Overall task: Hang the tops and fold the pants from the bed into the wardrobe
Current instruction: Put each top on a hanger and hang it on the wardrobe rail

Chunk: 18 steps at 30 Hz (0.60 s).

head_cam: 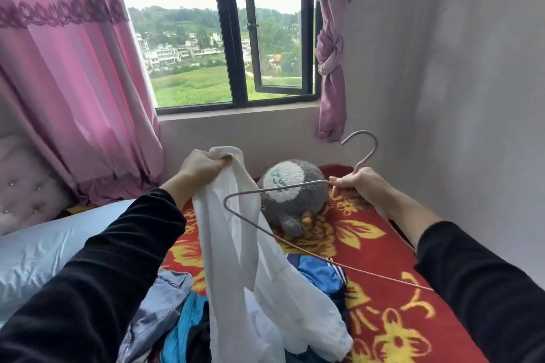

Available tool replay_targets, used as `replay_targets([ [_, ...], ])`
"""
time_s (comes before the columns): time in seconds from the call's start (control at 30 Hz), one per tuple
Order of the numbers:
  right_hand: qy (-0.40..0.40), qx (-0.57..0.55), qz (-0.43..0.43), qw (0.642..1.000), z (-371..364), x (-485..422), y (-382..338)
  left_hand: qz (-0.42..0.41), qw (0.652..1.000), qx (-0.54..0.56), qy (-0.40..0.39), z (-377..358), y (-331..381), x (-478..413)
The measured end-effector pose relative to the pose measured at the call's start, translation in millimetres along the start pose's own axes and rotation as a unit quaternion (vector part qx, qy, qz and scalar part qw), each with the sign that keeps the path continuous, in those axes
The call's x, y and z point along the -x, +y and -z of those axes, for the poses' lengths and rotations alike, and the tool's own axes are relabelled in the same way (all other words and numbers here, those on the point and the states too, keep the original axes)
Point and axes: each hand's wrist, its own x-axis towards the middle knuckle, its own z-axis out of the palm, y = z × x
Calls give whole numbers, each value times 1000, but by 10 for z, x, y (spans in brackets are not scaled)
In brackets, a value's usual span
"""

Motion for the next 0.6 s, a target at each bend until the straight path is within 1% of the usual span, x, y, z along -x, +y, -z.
replay_targets([
  [0.07, 13, 25, 14, 1000, -199, -49, -34, -17, 1000, -2, -11, -62, 32, 38],
  [0.13, 34, 81, 29, 996, -430, -102, -76, -35, 999, 11, -29, -130, 82, 106],
  [0.2, 47, 139, 38, 989, -659, -122, -119, -54, 997, 23, -56, -184, 146, 191],
  [0.27, 62, 153, 53, 985, -843, -120, -160, -61, 993, 30, -95, -182, 200, 284],
  [0.3, 77, 139, 65, 985, -907, -115, -182, -61, 990, 28, -124, -154, 216, 332],
  [0.37, 94, 84, 81, 989, -998, -103, -225, -49, 977, -9, -206, -56, 207, 420],
  [0.43, 85, 48, 91, 991, -1049, -95, -261, -35, 952, -61, -296, 71, 188, 498],
  [0.47, 78, 45, 97, 991, -1064, -94, -270, -41, 941, -77, -327, 122, 181, 523],
  [0.5, 68, 44, 104, 991, -1075, -88, -280, -55, 938, -87, -331, 162, 172, 528],
  [0.53, 57, 44, 110, 991, -1083, -83, -289, -78, 945, -94, -305, 184, 158, 497],
  [0.6, 34, 46, 124, 991, -1109, -64, -328, -137, 961, -124, -208, 190, 105, 404],
])
